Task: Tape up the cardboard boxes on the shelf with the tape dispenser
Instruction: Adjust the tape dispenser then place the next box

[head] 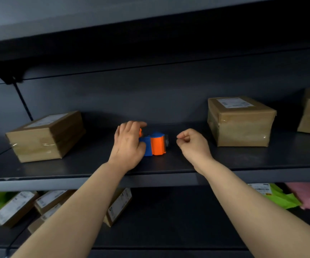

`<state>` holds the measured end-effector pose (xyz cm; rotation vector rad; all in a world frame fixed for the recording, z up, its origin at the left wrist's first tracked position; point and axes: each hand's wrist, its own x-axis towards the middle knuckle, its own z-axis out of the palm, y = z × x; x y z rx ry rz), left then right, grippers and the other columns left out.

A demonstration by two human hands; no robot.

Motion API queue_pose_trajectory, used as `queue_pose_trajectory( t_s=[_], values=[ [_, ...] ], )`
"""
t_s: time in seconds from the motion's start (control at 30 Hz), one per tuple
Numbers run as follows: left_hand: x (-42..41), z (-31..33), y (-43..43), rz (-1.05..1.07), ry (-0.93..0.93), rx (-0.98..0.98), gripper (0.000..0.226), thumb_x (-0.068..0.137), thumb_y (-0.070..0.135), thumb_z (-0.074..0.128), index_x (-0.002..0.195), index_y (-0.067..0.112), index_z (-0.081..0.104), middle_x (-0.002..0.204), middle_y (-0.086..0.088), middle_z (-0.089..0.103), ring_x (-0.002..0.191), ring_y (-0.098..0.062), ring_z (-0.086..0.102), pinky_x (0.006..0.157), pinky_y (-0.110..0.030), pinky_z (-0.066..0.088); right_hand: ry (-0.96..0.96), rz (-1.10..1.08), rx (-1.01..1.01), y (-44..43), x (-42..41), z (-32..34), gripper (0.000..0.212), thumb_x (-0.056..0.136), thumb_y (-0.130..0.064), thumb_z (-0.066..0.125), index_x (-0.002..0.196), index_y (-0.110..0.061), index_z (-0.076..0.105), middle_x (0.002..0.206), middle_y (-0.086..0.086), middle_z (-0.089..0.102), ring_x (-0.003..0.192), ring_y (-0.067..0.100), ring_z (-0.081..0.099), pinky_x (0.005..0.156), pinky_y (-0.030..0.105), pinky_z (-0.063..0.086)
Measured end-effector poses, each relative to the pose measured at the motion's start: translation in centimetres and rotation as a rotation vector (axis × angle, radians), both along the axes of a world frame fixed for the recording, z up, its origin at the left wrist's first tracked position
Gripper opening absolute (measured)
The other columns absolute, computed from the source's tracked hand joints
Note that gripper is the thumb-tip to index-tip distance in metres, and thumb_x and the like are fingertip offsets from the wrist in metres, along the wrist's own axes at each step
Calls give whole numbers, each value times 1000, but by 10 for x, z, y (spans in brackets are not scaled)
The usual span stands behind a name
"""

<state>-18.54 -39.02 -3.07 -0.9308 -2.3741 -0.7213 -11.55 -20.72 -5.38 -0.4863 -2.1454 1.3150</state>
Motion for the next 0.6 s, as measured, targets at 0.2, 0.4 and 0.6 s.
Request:
queue_pose_trajectory(
  t_s=[0.2, 0.4, 0.6],
  values=[
    [12, 15, 42, -131, 91, 49, 57, 68, 13, 43, 123, 11, 57, 119, -6, 58, 115, -27, 44, 104, -42, 35, 138, 58, 110, 9, 26, 8, 20, 89, -8, 61, 82, -26, 65, 84, -10, 63, 79, 4, 59, 70, 12, 44],
    [36, 16, 110, -309, 70, 136, 44, 80, -2, 52, 122, 12, 57, 118, -1, 56, 112, -15, 45, 88, -25, 40, 312, -116, 356, 64, 76, 18, 24, 86, -6, 61, 82, -30, 61, 82, -11, 62, 73, 6, 57, 63, 14, 43],
    [57, 4, 178, -343, -170, 267, 45, 94, 13, 54, 137, 16, 40, 132, 6, 44, 120, -5, 44, 96, -25, 43, 434, -532, 408, 134, 114, 17, 42, 72, 7, 58, 106, -18, 60, 99, -9, 51, 93, 14, 52, 72, 22, 35]
  ],
)
